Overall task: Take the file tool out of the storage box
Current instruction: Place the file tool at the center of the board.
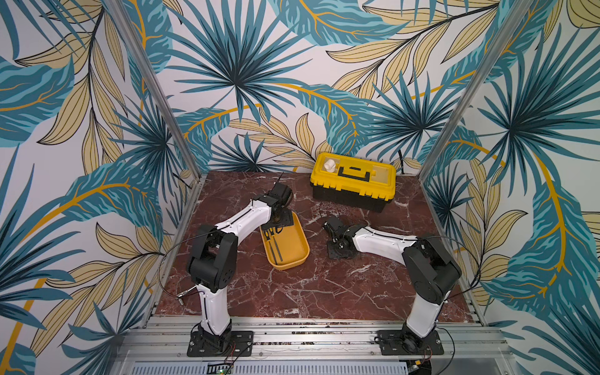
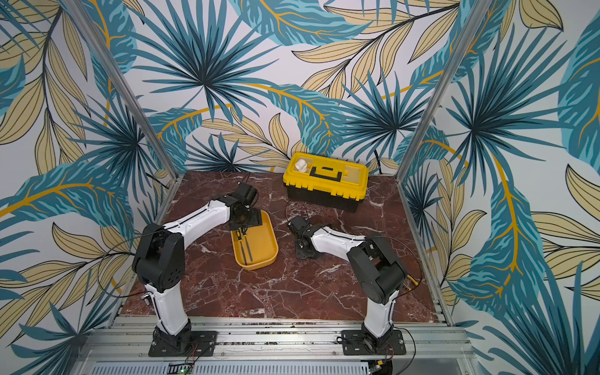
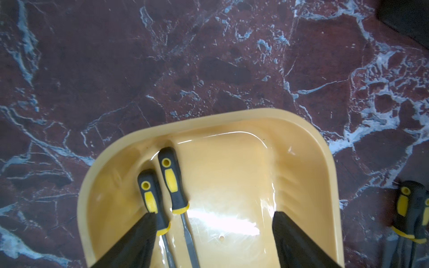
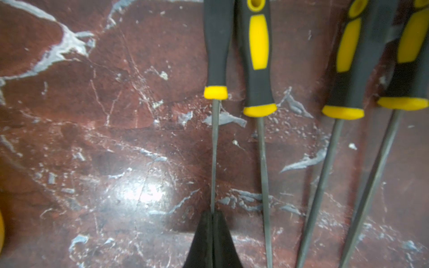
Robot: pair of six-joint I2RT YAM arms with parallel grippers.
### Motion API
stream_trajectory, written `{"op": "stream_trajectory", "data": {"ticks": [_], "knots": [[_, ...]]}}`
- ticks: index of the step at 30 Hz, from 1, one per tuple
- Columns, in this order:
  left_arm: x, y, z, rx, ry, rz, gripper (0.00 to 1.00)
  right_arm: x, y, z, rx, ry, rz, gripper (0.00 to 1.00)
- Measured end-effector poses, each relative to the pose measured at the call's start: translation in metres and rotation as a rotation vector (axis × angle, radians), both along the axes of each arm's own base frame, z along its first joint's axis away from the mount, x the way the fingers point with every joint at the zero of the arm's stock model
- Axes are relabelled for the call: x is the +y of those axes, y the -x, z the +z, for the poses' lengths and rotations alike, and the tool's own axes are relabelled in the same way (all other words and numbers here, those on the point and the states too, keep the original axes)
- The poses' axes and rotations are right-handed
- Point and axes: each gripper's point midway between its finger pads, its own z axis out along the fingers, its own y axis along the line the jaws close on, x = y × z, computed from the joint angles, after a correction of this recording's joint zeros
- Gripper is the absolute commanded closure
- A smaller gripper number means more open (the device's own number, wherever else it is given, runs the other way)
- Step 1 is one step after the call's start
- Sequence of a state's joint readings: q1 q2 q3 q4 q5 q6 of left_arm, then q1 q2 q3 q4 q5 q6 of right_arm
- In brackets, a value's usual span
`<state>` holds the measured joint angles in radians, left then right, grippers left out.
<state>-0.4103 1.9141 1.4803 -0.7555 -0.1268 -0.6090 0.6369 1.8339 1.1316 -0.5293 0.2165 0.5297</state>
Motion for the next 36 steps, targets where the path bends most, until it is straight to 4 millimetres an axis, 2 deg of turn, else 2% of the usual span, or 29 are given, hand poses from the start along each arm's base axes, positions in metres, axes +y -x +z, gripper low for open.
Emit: {"op": "stream_trajectory", "data": {"ticks": [8,18,24,27,32,36], "knots": [[0.007,-0.003,-0.019,0.026,-0.051,0.02,0.24,-0.001,0.0,-0.001,0.0,0.007,-0.002,1.0],[0.016,-0.006,-0.031,0.041,-0.087,0.046,0.31,-0.001,0.0,-0.002,-0.002,0.009,0.0,0.92],[0.02,-0.005,-0.044,0.068,-0.101,0.056,0.34,-0.001,0.0,-0.002,-0.006,0.01,0.0,0.83],[0.02,-0.008,-0.043,0.061,-0.101,0.058,0.36,-0.001,0.0,-0.002,-0.006,0.008,0.001,0.74],[0.022,-0.011,-0.043,0.055,-0.099,0.065,0.39,0.002,0.003,0.0,0.008,-0.008,0.021,0.64],[0.022,-0.012,-0.044,0.055,-0.098,0.066,0.42,0.005,0.006,0.016,-0.003,-0.038,0.034,0.63]]}}
